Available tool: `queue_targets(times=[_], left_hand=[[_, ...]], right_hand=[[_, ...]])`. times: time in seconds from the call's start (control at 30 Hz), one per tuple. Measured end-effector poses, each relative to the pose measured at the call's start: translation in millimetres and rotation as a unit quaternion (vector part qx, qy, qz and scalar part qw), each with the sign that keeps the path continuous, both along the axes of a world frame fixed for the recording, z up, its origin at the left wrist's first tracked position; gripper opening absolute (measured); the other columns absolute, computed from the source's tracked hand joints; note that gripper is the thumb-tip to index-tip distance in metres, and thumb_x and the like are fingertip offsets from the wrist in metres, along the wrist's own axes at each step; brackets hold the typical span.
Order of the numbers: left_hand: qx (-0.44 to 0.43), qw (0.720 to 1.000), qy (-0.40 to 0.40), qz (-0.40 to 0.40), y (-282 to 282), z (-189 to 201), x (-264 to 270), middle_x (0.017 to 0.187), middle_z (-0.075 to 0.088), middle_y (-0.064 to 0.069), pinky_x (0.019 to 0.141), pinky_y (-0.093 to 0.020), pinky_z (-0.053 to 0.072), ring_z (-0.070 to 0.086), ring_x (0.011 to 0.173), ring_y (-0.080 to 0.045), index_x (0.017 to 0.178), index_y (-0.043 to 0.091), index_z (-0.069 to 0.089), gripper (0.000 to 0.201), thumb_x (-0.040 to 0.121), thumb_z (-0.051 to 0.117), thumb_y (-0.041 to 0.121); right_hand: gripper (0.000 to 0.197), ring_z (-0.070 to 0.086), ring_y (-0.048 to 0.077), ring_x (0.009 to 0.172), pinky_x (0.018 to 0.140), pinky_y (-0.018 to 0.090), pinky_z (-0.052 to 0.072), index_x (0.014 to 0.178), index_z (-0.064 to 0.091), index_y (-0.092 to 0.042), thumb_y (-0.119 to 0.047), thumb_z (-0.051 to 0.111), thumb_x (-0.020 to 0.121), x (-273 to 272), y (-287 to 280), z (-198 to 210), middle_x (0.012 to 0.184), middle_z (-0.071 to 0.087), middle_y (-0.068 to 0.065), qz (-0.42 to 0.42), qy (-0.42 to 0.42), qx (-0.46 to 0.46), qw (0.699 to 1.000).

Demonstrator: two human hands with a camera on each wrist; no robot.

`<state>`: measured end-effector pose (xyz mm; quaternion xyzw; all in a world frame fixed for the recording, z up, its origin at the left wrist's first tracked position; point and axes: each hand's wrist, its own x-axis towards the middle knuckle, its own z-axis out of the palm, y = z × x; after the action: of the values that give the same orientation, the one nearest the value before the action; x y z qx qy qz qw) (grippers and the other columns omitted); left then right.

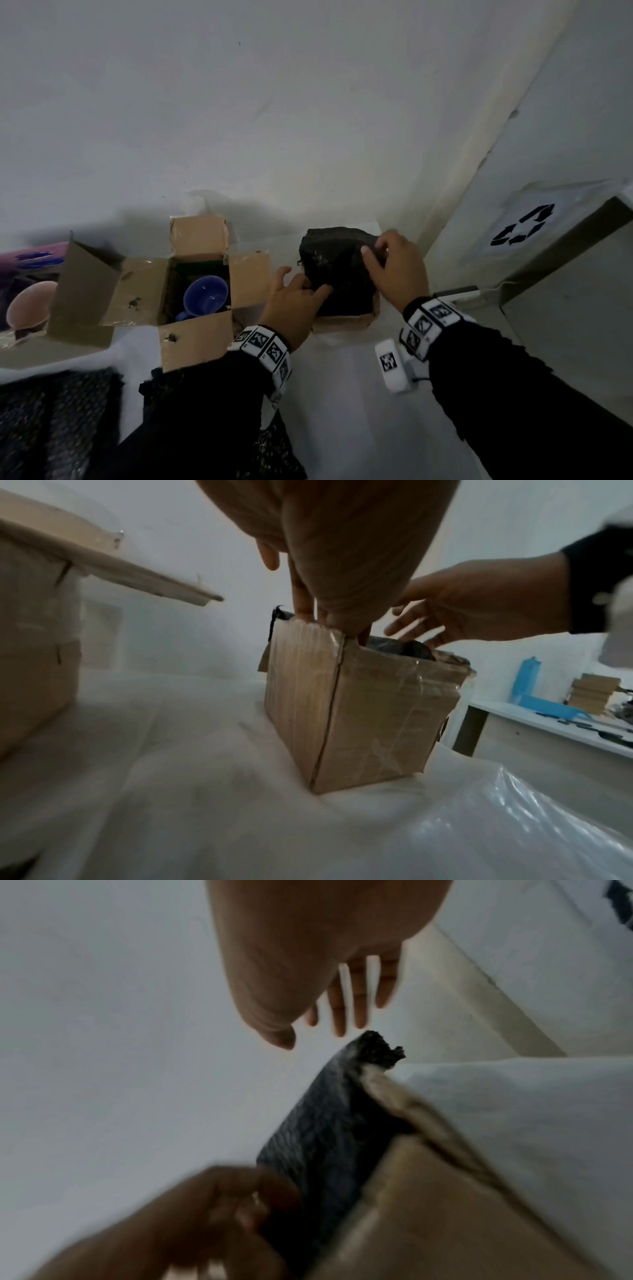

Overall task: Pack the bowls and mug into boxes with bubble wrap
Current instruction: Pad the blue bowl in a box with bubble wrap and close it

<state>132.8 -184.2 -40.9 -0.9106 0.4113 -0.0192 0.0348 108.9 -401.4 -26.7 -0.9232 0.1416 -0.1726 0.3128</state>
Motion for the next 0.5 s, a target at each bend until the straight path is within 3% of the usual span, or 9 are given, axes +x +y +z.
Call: queue_targets(times=[0.07, 0.13, 0.23, 0.3, 0.4, 0.5], left_hand=[[-0.055, 0.998, -0.025, 0.010, -4, 1, 2, 0.094, 0.067, 0.004, 0.096, -0.044, 0.026, 0.050, 0.101, -0.024, 0.108, 0.028, 0.059, 0.044, 0.068, 0.075, 0.029], [-0.109, 0.992, -0.022, 0.056, -7, 6, 7, 0.113, 0.056, 0.002, 0.094, -0.040, 0.026, 0.041, 0.107, -0.023, 0.112, 0.028, 0.056, 0.054, 0.065, 0.077, 0.047], [-0.181, 0.969, 0.037, 0.162, -6, 14, 20, 0.135, 0.041, -0.003, 0.100, -0.040, 0.031, 0.036, 0.122, -0.026, 0.128, 0.027, 0.046, 0.069, 0.072, 0.065, 0.063], [-0.220, 0.951, 0.071, 0.204, -4, 17, 32, 0.140, 0.041, -0.005, 0.103, -0.041, 0.032, 0.038, 0.127, -0.028, 0.135, 0.023, 0.041, 0.069, 0.081, 0.054, 0.064], [-0.299, 0.917, 0.154, 0.213, -6, 15, 52, 0.143, 0.043, -0.010, 0.104, -0.043, 0.036, 0.042, 0.129, -0.031, 0.145, 0.021, 0.028, 0.073, 0.088, 0.049, 0.061], [-0.374, 0.881, 0.223, 0.185, -14, 14, 63, 0.135, 0.054, -0.007, 0.099, -0.043, 0.044, 0.052, 0.122, -0.025, 0.147, 0.034, 0.012, 0.077, 0.087, 0.055, 0.057]], right_hand=[[0.049, 0.055, 0.024, 0.085, 0.076, 0.035, 0.047, 0.104, 0.047, -0.018, -0.062, 0.058, 0.084, 24, 1, 1, 0.094, 0.057, 0.001, -0.072, 0.127, 0.159, 0.976], [0.059, 0.059, 0.024, 0.098, 0.086, 0.033, 0.046, 0.112, 0.052, -0.017, -0.064, 0.065, 0.077, 41, 1, -3, 0.106, 0.060, 0.003, -0.103, 0.189, 0.260, 0.941], [0.022, 0.064, 0.025, 0.098, 0.091, 0.043, 0.050, 0.096, 0.060, -0.030, -0.032, 0.071, 0.077, 55, 2, -16, 0.100, 0.070, -0.002, -0.102, 0.100, 0.183, 0.973], [0.027, 0.061, 0.026, 0.096, 0.088, 0.044, 0.049, 0.099, 0.060, -0.032, -0.017, 0.064, 0.077, 53, 6, -16, 0.096, 0.069, -0.004, -0.055, 0.008, 0.116, 0.992], [0.038, 0.056, 0.024, 0.099, 0.087, 0.033, 0.046, 0.113, 0.056, -0.016, 0.000, 0.052, 0.079, 37, 20, -10, 0.109, 0.061, 0.004, 0.068, -0.112, 0.090, 0.987], [0.036, 0.053, 0.018, 0.090, 0.075, 0.025, 0.043, 0.110, 0.050, -0.018, -0.004, 0.049, 0.077, 18, 32, -7, 0.106, 0.056, 0.005, 0.147, -0.122, 0.072, 0.979]])
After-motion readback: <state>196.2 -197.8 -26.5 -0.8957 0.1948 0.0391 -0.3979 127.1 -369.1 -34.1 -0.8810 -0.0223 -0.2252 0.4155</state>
